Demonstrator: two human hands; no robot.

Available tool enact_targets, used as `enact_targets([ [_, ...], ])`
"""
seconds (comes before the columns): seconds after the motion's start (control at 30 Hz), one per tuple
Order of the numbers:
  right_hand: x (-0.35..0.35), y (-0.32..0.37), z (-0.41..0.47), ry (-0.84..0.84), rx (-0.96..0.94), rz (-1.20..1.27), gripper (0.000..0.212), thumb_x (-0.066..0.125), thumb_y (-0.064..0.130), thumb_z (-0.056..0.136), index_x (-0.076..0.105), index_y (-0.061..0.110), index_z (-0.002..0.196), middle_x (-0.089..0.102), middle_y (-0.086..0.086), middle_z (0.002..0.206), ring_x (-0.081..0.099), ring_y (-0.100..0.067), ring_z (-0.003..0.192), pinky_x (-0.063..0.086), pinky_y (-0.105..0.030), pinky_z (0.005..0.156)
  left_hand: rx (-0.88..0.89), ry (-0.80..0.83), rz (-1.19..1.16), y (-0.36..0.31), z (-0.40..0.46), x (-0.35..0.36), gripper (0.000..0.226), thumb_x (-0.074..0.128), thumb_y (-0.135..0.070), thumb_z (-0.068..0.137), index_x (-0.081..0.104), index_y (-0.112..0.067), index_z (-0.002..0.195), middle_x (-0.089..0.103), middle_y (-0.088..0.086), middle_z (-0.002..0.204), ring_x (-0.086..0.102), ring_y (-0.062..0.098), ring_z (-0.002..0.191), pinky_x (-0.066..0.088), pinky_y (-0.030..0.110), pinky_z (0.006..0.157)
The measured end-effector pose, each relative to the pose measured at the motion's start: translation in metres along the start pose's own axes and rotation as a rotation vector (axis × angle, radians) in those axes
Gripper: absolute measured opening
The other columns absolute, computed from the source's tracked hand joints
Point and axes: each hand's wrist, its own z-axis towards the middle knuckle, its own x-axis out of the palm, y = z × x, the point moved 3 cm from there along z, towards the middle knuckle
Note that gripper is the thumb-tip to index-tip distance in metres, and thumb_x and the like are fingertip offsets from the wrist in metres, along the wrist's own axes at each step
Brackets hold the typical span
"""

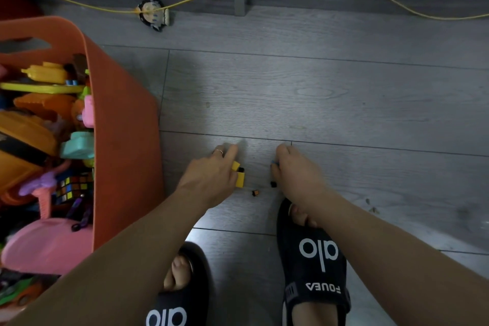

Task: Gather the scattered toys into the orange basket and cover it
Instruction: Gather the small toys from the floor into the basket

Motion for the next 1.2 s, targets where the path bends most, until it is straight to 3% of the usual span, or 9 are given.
enact_targets([
  [0.2, -0.005, -0.012, -0.01, -0.035, 0.064, 0.187, 0.014, 0.051, 0.021, 0.096, 0.051, 0.008, 0.091, 0.051, -0.002, 0.083, 0.049, -0.018, 0.073, 0.037, -0.031, 0.061, 0.149, -0.002, -0.005, -0.009, -0.009, 0.002, 0.045, 0.03, -0.039, 0.1, 0.02, -0.025, 0.142, 0.041, 0.007, 0.146, 0.065, 0.033, 0.085, 0.049, 0.037, 0.066],
  [0.37, -0.005, -0.006, -0.018, 0.007, -0.011, 0.247, 0.013, 0.056, 0.018, 0.092, 0.045, 0.014, 0.084, 0.051, 0.001, 0.073, 0.049, -0.015, 0.064, 0.038, -0.03, 0.053, 0.172, 0.058, 0.006, -0.012, -0.009, 0.008, 0.057, 0.034, -0.049, 0.092, 0.011, -0.03, 0.14, 0.029, 0.007, 0.148, 0.063, 0.032, 0.092, 0.044, 0.036, 0.064],
  [0.5, -0.002, 0.006, -0.025, 0.032, -0.199, 0.14, 0.009, 0.052, 0.02, 0.093, 0.046, 0.014, 0.097, 0.056, -0.002, 0.084, 0.055, -0.022, 0.067, 0.048, -0.039, 0.058, 0.176, 0.076, 0.055, -0.015, -0.011, 0.012, 0.063, 0.041, -0.057, 0.088, 0.018, -0.026, 0.139, 0.028, 0.008, 0.144, 0.061, 0.03, 0.098, 0.041, 0.035, 0.064],
  [0.7, 0.012, 0.01, -0.025, 0.023, -0.354, -0.146, 0.015, 0.057, 0.019, 0.091, 0.052, 0.011, 0.104, 0.06, -0.009, 0.098, 0.06, -0.027, 0.079, 0.033, -0.031, 0.056, 0.211, 0.04, 0.169, -0.024, -0.007, 0.013, 0.046, 0.037, -0.041, 0.102, 0.025, -0.017, 0.139, 0.027, 0.014, 0.146, 0.065, 0.029, 0.094, 0.041, 0.033, 0.058],
  [0.87, 0.01, 0.007, -0.022, 0.033, -0.265, -0.117, 0.018, 0.054, 0.014, 0.092, 0.05, 0.011, 0.109, 0.056, -0.008, 0.103, 0.056, -0.023, 0.085, 0.034, -0.03, 0.062, 0.236, 0.058, 0.059, -0.034, -0.006, 0.013, 0.045, 0.044, -0.043, 0.098, 0.031, -0.016, 0.132, 0.039, 0.009, 0.138, 0.064, 0.03, 0.094, 0.041, 0.035, 0.06],
  [1.07, -0.01, -0.008, -0.009, -0.088, 0.084, 0.347, 0.009, 0.059, 0.016, 0.089, 0.063, 0.008, 0.089, 0.063, -0.006, 0.082, 0.058, -0.021, 0.075, 0.047, -0.034, 0.066, 0.332, 0.044, 0.069, -0.045, -0.011, 0.01, 0.043, 0.05, -0.043, 0.091, 0.038, -0.019, 0.125, 0.052, 0.006, 0.12, 0.065, 0.028, 0.083, 0.036, 0.032, 0.057],
  [1.2, -0.012, -0.011, -0.006, -0.082, 0.219, 0.505, 0.009, 0.06, 0.016, 0.088, 0.066, 0.011, 0.086, 0.065, -0.001, 0.075, 0.056, -0.011, 0.066, 0.039, -0.014, 0.055, 0.339, 0.065, 0.111, -0.05, -0.011, 0.011, 0.046, 0.048, -0.044, 0.095, 0.036, -0.022, 0.133, 0.05, 0.008, 0.126, 0.064, 0.028, 0.087, 0.035, 0.033, 0.062],
])
